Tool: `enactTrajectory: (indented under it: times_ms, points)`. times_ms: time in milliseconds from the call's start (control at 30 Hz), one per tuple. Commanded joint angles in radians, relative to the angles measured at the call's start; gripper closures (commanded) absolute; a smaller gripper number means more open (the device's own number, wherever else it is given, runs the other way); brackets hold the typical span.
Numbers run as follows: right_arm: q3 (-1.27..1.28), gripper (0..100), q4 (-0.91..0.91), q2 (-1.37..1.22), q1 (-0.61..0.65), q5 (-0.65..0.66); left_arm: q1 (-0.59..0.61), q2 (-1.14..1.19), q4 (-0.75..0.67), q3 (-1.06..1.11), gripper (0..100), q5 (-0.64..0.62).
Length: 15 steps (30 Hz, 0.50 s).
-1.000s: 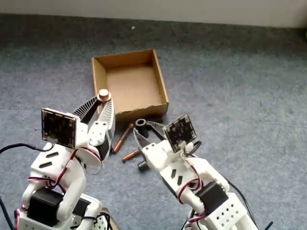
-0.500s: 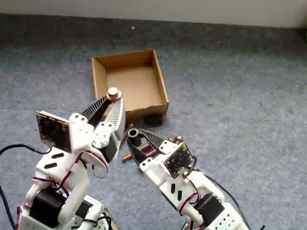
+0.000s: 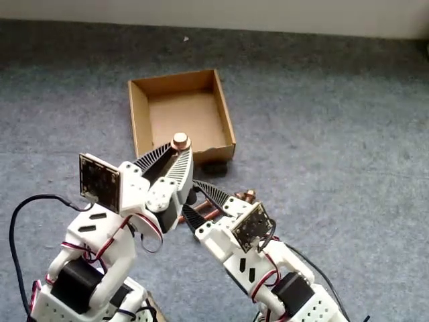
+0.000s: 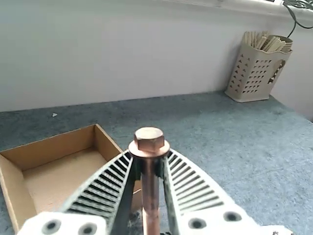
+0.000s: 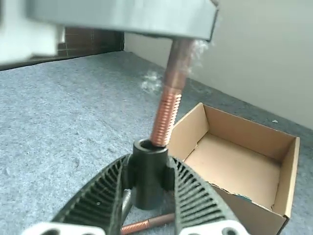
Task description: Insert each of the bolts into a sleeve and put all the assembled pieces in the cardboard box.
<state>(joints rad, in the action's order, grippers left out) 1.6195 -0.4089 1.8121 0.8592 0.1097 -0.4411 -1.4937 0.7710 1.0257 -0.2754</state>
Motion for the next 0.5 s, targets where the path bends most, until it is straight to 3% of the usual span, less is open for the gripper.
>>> enactTrajectory:
  times_ms: [0, 467]
  points:
    - [-0.018, 99.4, 0.025, 0.021, 0.005, 0.003, -0.047, -0.01, -0.025, -0.004, 100, 0.037]
    - [-0.021, 99.4, 0.022, 0.021, -0.024, 0.003, -0.041, -0.012, 0.104, 0.007, 100, 0.052]
